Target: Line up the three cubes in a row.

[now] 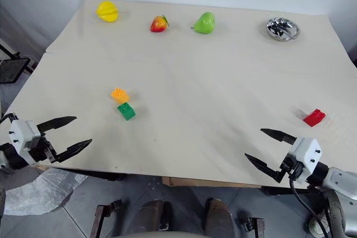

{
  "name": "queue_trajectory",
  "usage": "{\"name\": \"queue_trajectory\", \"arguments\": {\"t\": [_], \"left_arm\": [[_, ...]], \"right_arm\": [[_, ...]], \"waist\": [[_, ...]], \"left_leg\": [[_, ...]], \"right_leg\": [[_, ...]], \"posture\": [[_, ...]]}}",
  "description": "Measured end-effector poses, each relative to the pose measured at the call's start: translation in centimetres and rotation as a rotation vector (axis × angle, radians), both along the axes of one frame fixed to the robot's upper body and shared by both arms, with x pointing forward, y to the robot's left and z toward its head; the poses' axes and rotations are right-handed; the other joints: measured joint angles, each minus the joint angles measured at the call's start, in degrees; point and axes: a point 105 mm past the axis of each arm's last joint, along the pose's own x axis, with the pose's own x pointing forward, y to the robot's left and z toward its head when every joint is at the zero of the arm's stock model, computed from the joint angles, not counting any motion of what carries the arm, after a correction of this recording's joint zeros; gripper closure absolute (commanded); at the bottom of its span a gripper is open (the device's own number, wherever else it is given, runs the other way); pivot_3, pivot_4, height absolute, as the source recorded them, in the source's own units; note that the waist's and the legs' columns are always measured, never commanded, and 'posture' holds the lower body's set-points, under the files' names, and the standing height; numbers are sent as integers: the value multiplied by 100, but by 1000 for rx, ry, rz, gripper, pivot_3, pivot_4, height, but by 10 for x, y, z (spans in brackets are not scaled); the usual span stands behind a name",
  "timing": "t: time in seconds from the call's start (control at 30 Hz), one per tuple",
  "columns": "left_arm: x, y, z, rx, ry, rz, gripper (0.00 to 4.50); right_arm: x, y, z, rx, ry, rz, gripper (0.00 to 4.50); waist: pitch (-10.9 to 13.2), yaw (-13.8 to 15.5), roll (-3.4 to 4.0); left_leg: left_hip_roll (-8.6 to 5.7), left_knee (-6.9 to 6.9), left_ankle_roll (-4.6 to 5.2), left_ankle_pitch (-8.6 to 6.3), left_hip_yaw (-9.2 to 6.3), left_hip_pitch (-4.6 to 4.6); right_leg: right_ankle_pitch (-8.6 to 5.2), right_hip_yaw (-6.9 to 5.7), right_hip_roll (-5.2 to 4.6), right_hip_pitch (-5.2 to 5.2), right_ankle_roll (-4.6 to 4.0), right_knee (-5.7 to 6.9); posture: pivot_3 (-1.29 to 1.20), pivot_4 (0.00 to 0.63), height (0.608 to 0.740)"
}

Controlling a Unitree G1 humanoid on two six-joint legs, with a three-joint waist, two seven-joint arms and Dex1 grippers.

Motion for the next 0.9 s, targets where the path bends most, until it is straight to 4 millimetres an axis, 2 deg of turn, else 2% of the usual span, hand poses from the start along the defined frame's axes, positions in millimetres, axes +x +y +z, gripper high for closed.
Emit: {"name": "queue_trajectory", "arguments": {"t": [0.1, 0.17, 0.27, 0.37, 0.4, 0.47, 0.53, 0.63, 0.73, 0.8, 0.9], "left_arm": [[0, -2, -4, -27, 52, 8, 17], [0, -9, 2, -76, 56, -15, 17], [1, -53, 24, -115, 11, -185, 17], [4, -98, 32, -116, -29, -359, 17], [5, -116, 30, -122, -24, -430, 17], [5, -130, 24, -124, 4, -484, 17], [9, -147, 18, -125, 23, -553, 17], [19, -157, 10, -113, 47, -588, 17], [25, -159, 8, -95, 42, -598, 17], [30, -160, 11, -109, 25, -592, 17], [34, -168, 16, -130, -4, -610, 17]], "right_arm": [[1, -4, 1, 16, -10, -35, 0], [1, -10, 1, 20, -21, -74, 0], [-1, -51, 15, 74, -105, -338, 0], [-20, -101, 26, 120, -162, -618, 0], [-32, -123, 24, 134, -162, -747, 0], [-45, -142, 16, 150, -146, -863, 0], [-62, -158, -3, 138, -87, -982, 0], [-60, -154, -13, 136, -37, -1001, 0], [-47, -144, -9, 147, -9, -992, 0], [-25, -133, 0, 219, 70, -999, 0], [23, -104, 27, 306, 164, -997, 0]], "waist": [[0, 26, 0], [0, 51, -1], [-1, 119, 4], [-5, 169, 9], [-7, 180, 11], [-8, 158, 11], [-9, 117, 13], [-12, -28, 21], [-12, -125, 20], [-11, -160, 22], [-10, -201, 20]], "left_leg": [[1, 2, 1, 0, -1, 0], [1, 5, 2, 1, -3, -1], [-13, 10, 7, 1, -17, -6], [-17, 6, 9, 1, -12, -4], [-19, 4, 9, 2, -7, -2], [-27, -2, 5, 3, 9, 1], [-19, -4, 0, 6, 23, 7], [-1, -8, -7, 10, 60, 27], [16, -20, -12, 10, 96, 67], [51, -12, -13, 8, 115, 78], [68, 1, -13, 9, 121, 77]], "right_leg": [[0, 0, 0, 1, 0, 0], [1, 3, 0, 2, 1, 1], [4, 7, -12, 8, 6, 2], [6, 9, -7, 11, 10, -4], [6, 11, -4, 10, 9, -5], [6, 20, 11, 7, 9, -10], [6, 30, 22, 5, 9, -12], [6, 82, 44, -4, 10, -3], [6, 124, 56, -4, 9, 13], [8, 150, 57, -8, 4, 24], [23, 162, 66, -17, -15, 28]], "posture": [[0, 150, 740], [0, 150, 740], [0, 150, 740], [0, 150, 740], [0, 150, 740], [0, 150, 740], [0, 150, 740], [0, 150, 740], [0, 150, 740], [0, 150, 740], [0, 150, 740]]}}
